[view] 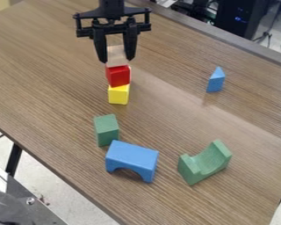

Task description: Put the white cube on top of the red cube

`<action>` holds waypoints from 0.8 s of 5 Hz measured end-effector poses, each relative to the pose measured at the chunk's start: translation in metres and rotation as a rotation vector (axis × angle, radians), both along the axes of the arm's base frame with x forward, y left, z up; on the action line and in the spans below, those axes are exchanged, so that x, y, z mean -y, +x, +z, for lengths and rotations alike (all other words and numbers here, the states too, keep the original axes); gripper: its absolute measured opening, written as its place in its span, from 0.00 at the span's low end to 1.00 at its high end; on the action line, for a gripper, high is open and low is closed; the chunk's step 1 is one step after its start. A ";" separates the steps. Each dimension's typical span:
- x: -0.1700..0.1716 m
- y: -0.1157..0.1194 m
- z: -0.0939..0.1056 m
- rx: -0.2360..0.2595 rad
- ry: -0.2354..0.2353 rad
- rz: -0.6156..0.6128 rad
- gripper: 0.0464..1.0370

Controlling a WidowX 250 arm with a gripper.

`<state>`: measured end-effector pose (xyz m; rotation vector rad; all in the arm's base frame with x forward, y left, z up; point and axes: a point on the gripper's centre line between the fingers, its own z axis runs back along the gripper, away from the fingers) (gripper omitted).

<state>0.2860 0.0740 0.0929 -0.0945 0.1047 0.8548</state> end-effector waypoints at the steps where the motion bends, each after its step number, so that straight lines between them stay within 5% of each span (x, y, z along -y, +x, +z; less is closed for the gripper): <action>1: 0.001 0.000 0.000 0.000 -0.007 -0.007 0.50; 4: 0.009 -0.006 -0.005 -0.030 -0.011 -0.041 0.50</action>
